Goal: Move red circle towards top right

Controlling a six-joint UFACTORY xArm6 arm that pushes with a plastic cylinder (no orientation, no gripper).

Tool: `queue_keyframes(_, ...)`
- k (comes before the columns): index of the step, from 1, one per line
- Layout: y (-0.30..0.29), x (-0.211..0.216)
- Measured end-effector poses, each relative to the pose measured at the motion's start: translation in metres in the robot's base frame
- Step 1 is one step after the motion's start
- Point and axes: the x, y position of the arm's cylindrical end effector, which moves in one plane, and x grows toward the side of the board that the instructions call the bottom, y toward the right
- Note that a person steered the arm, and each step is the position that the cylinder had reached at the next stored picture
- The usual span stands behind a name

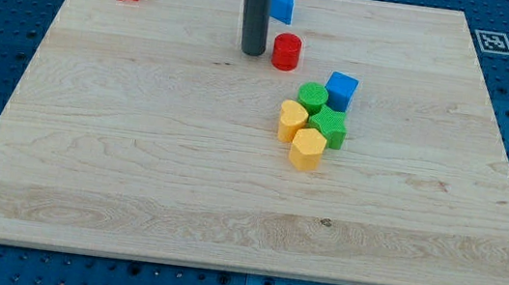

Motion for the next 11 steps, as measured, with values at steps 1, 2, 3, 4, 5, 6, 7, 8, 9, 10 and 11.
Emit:
queue_keyframes(1, 0.000, -0.005)
queue_keyframes(2, 0.017, -0.002)
queue_keyframes(3, 0.022, 0.019)
queue_keyframes(4, 0.034, 0.026)
queue_keyframes(5, 0.061, 0.026)
queue_keyframes(6, 0.075, 0.020)
queue_keyframes(7, 0.085, 0.010)
queue_keyframes(8, 0.087, 0.004)
queue_keyframes(9, 0.090, 0.001)
queue_keyframes(10, 0.093, -0.015)
queue_keyframes(11, 0.116, -0.022)
